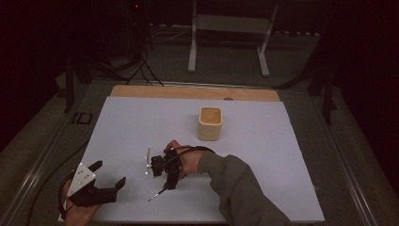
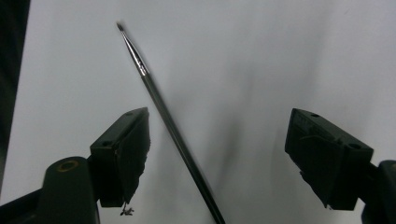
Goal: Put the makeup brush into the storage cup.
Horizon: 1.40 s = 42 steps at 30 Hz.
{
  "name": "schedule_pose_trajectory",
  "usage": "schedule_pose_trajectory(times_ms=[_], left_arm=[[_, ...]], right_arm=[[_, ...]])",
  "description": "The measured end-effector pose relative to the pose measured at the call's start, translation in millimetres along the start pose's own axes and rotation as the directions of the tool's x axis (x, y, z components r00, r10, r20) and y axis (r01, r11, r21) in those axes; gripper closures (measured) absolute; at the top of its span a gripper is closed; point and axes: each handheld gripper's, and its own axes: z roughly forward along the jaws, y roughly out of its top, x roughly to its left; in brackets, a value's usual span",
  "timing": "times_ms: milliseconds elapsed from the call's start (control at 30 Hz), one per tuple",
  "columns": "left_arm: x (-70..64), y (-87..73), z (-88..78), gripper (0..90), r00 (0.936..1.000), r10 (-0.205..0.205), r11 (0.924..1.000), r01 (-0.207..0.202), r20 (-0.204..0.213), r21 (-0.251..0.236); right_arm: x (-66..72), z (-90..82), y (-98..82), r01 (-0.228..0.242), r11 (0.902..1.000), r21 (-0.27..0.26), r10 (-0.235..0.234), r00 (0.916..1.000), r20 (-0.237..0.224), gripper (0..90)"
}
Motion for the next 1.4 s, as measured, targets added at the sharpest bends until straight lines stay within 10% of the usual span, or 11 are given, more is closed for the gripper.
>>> schedule_pose_trajectory(times_ms=[500,900,1400], left_arm=[[0.5,-0.1,-0.4,1.6,1.0,-0.002,1.0,0.002,-0.003,0.0],[0.3,-0.3,0.0,1.6,1.0,-0.002,1.0,0.002,-0.005,0.002],[0.8,-0.4,-0.3,1.6,1.0,-0.004,1.0,0.004,-0.007,0.003]], right_arm=[[12.5,16.1,9.4,0.067,0.9958,0.062,-0.066,0.9976,-0.021,30.1],[33.8,24.7,18.7,0.186,0.972,0.143,-0.188,0.9821,0.003,78.3],[31.4,20.9,16.5,0.15,0.9781,0.144,-0.149,0.9887,-0.015,85.2]])
